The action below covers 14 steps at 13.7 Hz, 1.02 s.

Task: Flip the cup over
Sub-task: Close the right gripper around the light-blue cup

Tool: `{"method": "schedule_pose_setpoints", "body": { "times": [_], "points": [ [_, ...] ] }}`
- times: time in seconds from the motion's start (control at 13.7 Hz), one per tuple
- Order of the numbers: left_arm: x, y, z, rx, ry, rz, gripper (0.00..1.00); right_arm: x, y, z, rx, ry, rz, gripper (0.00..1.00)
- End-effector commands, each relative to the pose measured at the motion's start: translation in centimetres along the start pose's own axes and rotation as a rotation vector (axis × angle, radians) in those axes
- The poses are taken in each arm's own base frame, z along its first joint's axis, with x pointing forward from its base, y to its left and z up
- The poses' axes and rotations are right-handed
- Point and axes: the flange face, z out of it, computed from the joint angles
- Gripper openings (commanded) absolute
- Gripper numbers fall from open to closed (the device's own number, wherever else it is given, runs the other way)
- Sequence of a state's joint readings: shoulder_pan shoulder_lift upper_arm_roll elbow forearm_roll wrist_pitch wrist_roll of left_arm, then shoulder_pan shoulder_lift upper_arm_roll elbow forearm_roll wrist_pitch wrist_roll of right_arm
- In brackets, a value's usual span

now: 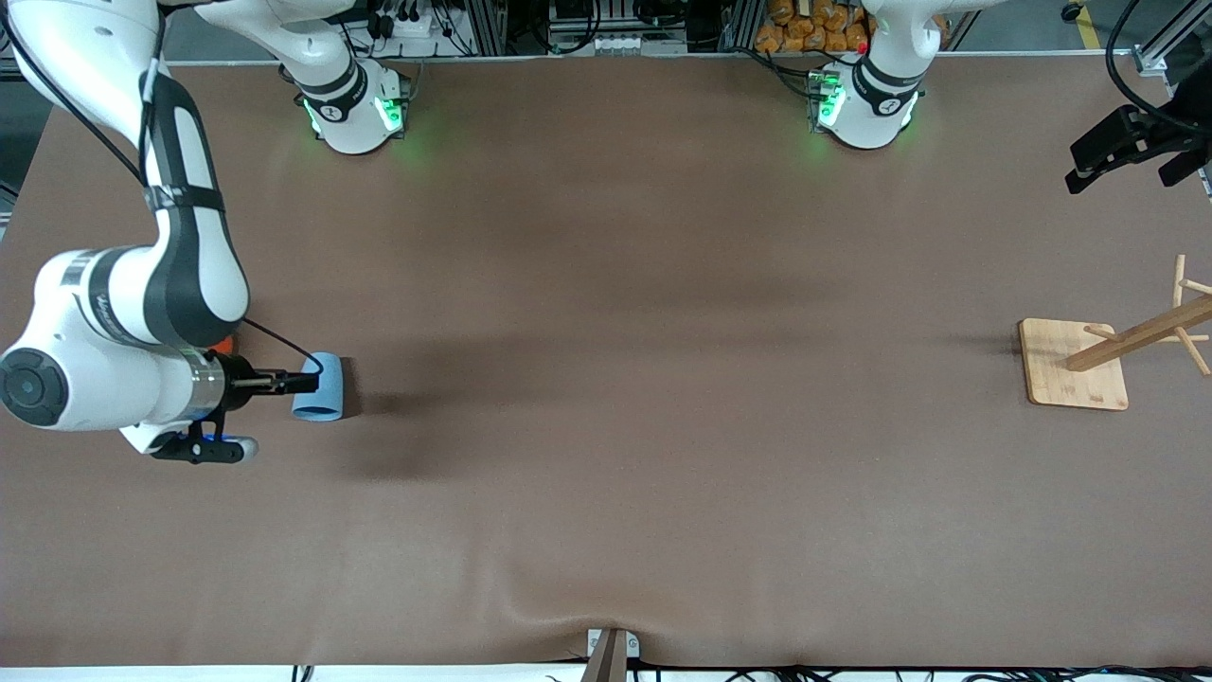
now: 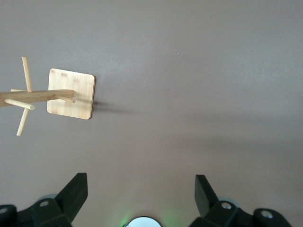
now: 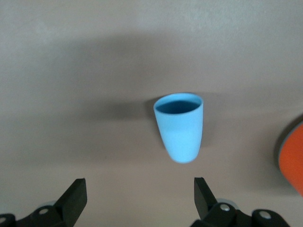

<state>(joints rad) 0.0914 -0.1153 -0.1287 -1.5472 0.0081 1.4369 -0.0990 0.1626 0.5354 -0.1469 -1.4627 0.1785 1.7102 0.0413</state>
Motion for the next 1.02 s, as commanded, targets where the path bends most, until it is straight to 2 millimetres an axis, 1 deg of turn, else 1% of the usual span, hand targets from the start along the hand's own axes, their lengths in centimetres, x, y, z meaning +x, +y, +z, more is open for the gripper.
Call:
{"method": "schedule_pose_setpoints", "body": {
  "times": [0.0,0.07,0.15,0.22,0.29,0.44,0.73,0.95],
  "points": [
    [-0.1,-0.3,-0.6,0.0,0.009,0.032,1.0,1.8,1.0,2.9,0.001,-0.012,0.013,1.0],
    [-0.1,-0.5,-0.6,-0.001,0.008,0.029,1.0,2.0,1.5,3.6,0.008,-0.028,0.023,1.0],
    [0.0,-0.9,-0.6,-0.002,0.008,0.023,1.0,2.2,2.6,4.2,0.015,-0.04,0.04,1.0],
    [0.0,-0.9,-0.5,-0.003,0.007,0.024,1.0,2.1,2.9,5.4,0.014,-0.058,0.043,1.0],
    [0.0,-0.9,-0.5,-0.003,0.007,0.022,1.0,2.0,3.1,6.5,0.009,-0.067,0.031,1.0],
    [0.0,-0.8,-0.6,-0.003,0.01,0.024,1.0,1.5,3.3,8.2,-0.023,-0.071,-0.069,1.0],
    [0.2,-0.9,-0.4,-0.004,0.01,0.022,1.0,1.2,4.0,10.7,-0.039,-0.054,-0.147,1.0],
    [0.2,-1.4,-0.3,-0.004,0.007,0.015,1.0,0.5,5.0,14.0,-0.047,0.004,-0.164,1.0]
  ]
}}
